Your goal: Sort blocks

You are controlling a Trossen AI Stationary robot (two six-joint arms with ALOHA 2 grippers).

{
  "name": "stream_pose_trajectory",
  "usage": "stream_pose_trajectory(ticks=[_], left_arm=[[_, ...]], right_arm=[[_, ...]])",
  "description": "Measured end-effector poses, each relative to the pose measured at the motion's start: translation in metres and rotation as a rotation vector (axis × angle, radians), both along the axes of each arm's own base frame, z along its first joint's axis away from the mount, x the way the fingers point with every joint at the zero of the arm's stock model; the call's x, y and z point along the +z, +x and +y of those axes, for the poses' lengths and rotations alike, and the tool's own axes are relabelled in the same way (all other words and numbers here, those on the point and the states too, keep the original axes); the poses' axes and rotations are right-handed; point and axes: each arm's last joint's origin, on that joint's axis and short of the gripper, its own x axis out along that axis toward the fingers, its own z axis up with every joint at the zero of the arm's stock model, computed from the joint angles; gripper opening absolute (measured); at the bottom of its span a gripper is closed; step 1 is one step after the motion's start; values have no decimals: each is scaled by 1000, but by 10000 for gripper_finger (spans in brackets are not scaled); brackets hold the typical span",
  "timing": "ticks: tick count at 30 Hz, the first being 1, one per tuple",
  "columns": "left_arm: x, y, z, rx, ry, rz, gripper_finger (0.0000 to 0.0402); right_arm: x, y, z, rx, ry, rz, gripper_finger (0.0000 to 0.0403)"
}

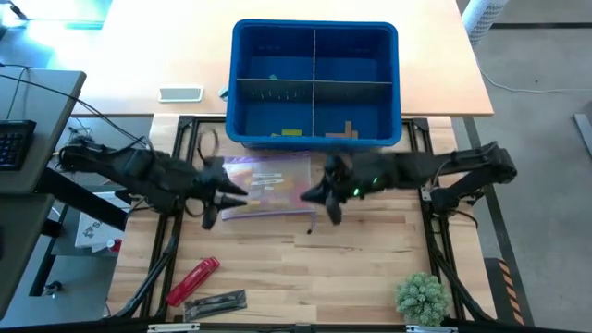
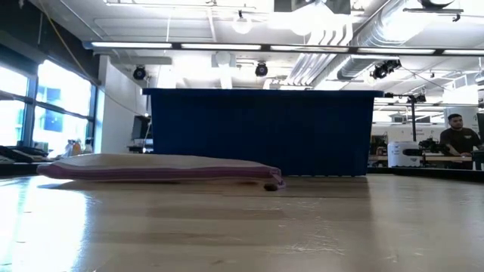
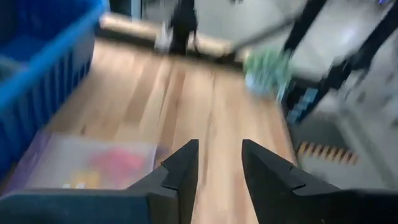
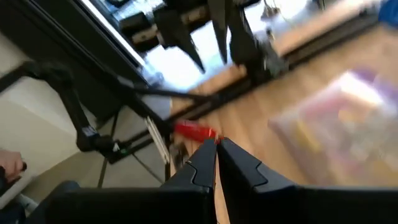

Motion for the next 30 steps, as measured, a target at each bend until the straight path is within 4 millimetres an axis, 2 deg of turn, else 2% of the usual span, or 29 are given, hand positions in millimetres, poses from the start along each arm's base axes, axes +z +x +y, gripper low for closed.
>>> stream_pose_trajectory(ticks=[4,8,14,20,23,30], left_arm=[[-17,3,-16,-27,83,131,82],[-31,14,-33,-56,160,199,63],[-60,37,-53,-73,262,328,39],[-87,52,-64,-111,277,469,29],[-98,60,-68,-71,323,495,28],[-130,75,-75,77,405,429,28]], right_arm=[[-24,12,28,4,72,109,5],[-47,21,51,16,115,212,7],[-85,37,76,48,90,327,55],[-111,48,77,32,48,415,109],[-119,49,72,34,-21,455,114],[-131,39,65,86,-323,575,114]])
